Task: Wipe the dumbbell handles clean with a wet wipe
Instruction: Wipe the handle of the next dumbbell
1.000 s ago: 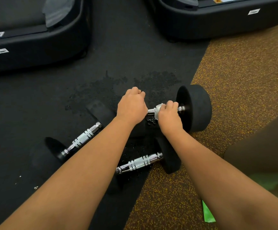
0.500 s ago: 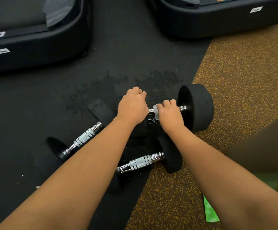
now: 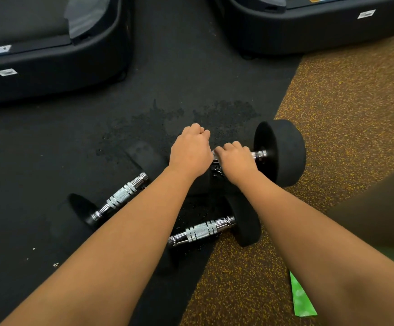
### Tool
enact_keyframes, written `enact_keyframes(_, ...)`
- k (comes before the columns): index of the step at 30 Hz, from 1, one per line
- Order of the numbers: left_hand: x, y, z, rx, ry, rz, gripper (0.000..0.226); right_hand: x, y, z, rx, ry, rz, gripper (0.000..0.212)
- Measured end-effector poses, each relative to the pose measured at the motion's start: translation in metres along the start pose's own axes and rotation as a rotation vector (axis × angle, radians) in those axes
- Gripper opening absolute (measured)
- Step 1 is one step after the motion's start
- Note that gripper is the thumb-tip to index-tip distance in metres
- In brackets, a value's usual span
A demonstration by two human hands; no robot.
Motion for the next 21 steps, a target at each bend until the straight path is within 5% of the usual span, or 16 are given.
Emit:
enact_keyframes(15,-0.001,0.000,-0.002,0.015,-0.018,0.027,0.033,-0.012,0.004,-0.014,0.037,-0.072,-0.035,0.032)
enact_keyframes(21,0.001,-0.001,-0.002,0.012,-0.009,0.056,0.031,-0.019,0.006,0.012,0.137,0.064,-0.069,0.032)
Point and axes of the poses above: each hand's wrist, its own x-axis away from the middle knuckle, its own y-axis out of the palm, z = x × y, the point moved 8 cm from there along -x, towards the middle knuckle, and after that the axes turned 13 degrees about y, right-handed, at the moved point
